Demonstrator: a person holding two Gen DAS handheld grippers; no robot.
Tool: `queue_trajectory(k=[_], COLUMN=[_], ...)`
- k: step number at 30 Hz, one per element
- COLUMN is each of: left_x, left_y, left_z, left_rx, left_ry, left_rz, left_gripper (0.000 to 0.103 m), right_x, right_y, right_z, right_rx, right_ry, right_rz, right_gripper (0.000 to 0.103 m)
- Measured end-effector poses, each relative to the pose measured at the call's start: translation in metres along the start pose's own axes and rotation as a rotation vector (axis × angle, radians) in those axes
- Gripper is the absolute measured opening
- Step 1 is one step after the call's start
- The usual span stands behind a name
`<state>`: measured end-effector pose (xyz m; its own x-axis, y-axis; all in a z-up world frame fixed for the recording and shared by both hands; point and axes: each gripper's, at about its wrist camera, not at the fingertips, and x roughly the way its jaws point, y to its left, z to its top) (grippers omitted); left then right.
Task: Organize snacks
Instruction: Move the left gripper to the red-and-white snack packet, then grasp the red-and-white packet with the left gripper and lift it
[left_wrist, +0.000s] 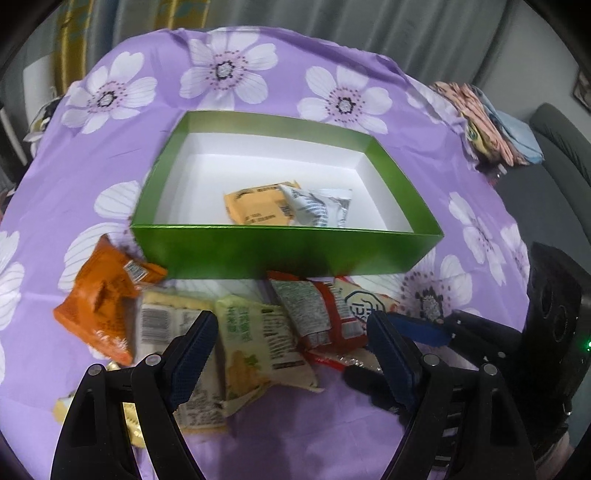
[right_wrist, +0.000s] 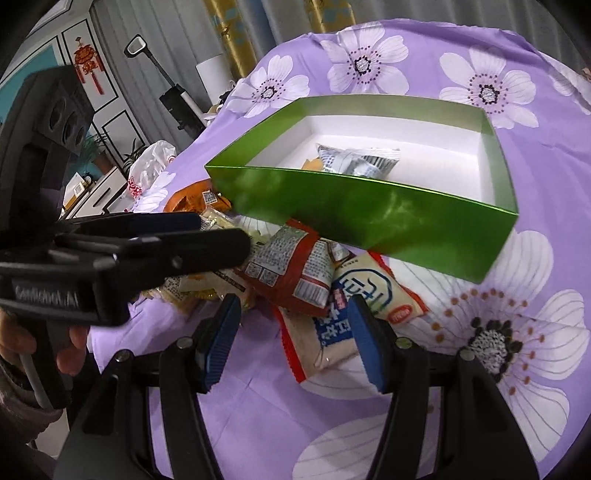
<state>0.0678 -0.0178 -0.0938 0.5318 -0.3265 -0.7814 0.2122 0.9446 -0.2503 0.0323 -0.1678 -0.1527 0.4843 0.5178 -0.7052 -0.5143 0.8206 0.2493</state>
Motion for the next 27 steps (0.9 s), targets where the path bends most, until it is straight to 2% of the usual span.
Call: queue_trajectory(k=[14, 19, 23, 25, 27], left_x=[0.029, 0.039, 0.042, 0.043, 0.046], left_y=[-0.007, -0.004, 0.0, 0.004, 0.01], left_z=[0.011, 0.008, 0.008, 0.009, 0.008], left_rx=[0.047, 0.037, 0.02, 0.003, -0.015], left_ry=[0.058, 0.084, 0.091, 0.092, 0.106], left_rz=[-0.062, -0.086, -0.105, -0.107, -0.115], left_gripper=[0.082, 0.064, 0.061, 0.053, 0.049], right_x=[0.022, 0.026, 0.027, 0.027, 0.027], right_y=[-0.001, -0.001, -0.002, -0.002, -0.003], right_z=[0.009, 0.011, 0.011, 0.011, 0.011], right_rx=[-0.008, -0.016, -0.012, -0.013, -0.012], right_ry=[0.011, 0.004, -0.004, -0.008, -0.009], right_rz=[0.036, 0.051, 0.064, 0.063, 0.064], right_gripper=[0.061, 0.062, 0.062, 0.06, 0.058])
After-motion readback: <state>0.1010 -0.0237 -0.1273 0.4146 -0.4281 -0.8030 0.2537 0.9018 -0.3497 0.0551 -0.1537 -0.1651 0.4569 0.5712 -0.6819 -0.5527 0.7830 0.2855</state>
